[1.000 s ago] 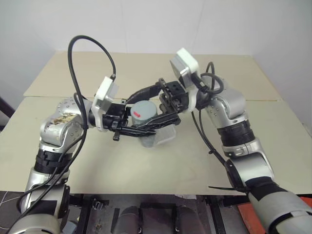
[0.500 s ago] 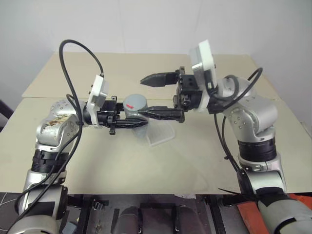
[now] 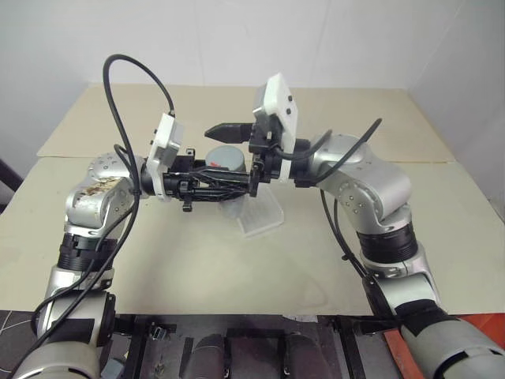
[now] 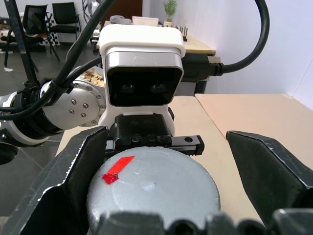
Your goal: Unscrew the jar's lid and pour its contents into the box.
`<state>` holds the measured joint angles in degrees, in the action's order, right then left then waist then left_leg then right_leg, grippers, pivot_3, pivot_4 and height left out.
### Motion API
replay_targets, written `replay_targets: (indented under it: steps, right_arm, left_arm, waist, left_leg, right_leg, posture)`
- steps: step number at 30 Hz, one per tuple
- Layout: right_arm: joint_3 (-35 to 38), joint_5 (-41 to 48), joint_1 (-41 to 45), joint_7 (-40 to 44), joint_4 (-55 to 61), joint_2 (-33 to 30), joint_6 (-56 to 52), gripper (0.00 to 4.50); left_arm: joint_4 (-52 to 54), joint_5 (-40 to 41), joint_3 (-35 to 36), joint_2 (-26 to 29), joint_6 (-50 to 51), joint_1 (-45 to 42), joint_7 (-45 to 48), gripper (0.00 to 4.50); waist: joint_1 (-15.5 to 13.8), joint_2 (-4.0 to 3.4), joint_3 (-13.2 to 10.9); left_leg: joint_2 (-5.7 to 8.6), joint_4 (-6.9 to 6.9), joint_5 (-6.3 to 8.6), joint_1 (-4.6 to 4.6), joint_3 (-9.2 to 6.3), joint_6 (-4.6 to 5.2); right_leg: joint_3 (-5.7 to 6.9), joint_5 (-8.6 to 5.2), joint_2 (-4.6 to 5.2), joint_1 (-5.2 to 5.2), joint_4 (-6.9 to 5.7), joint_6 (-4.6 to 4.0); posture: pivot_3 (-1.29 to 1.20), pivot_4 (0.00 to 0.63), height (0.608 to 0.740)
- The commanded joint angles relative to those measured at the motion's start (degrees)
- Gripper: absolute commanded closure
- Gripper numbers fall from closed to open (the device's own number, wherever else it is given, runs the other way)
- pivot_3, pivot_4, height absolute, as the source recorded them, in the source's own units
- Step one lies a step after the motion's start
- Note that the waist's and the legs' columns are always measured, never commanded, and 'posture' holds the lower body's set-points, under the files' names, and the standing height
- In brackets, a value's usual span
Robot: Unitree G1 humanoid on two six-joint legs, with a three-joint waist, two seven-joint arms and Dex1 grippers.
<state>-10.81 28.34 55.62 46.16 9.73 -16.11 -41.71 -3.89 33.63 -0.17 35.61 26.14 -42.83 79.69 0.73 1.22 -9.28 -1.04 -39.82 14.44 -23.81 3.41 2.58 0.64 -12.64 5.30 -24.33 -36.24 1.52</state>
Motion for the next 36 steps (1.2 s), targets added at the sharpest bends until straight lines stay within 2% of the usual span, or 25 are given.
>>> replay_targets:
  steps: [1,13,22,29,36]
  right_arm:
    - [3.20,0.49,1.38,-0.19,-0.54,-1.17,0.82,0.07]
    - [7.42,1.77,0.16,3.13,-3.89,-8.82,3.24,0.07]
    - [7.80,2.08,-1.08,4.16,-5.40,-13.69,4.83,0.07]
    - [8.93,1.94,-1.82,5.29,-5.09,-15.08,4.81,0.07]
    - [10.15,7.75,-1.90,5.60,3.45,-14.12,0.74,0.07]
  left_arm:
    - [1.89,0.82,1.07,0.92,-0.82,0.01,1.02,2.57]
    - [2.53,1.60,1.88,2.42,-0.32,0.93,1.27,2.57]
    - [2.92,1.89,2.06,2.76,-0.15,1.34,1.20,2.57]
    - [2.77,1.57,2.30,2.71,-0.07,1.45,1.36,2.57]
    - [-1.91,-0.45,1.60,1.18,-1.52,-0.33,0.30,2.57]
  waist:
    - [-0.01,0.00,0.00]
    - [0.03,0.00,0.00]
    - [-0.13,0.01,0.00]
    - [0.22,0.02,-0.01]
    - [0.00,0.02,-0.01]
  left_leg:
    - [0.00,0.00,0.00,0.00,0.00,0.00]
    - [-0.01,0.00,0.00,0.00,0.00,0.00]
    - [-0.01,0.00,0.01,0.00,0.00,0.01]
    - [-0.03,0.03,0.01,-0.01,0.02,0.02]
    - [-0.02,0.02,0.01,-0.01,0.02,0.02]
  right_leg:
    - [0.00,0.00,0.00,0.00,0.00,0.00]
    - [0.00,0.00,0.00,0.00,0.01,0.00]
    - [0.00,0.00,0.01,0.01,0.03,0.00]
    - [-0.03,0.00,-0.03,-0.02,0.04,0.01]
    - [-0.04,0.00,-0.01,-0.01,0.04,0.01]
  posture:
    - [0.00,0.150,0.740]
    - [0.00,0.150,0.740]
    - [0.00,0.150,0.740]
    - [0.00,0.150,0.740]
    - [0.00,0.150,0.740]
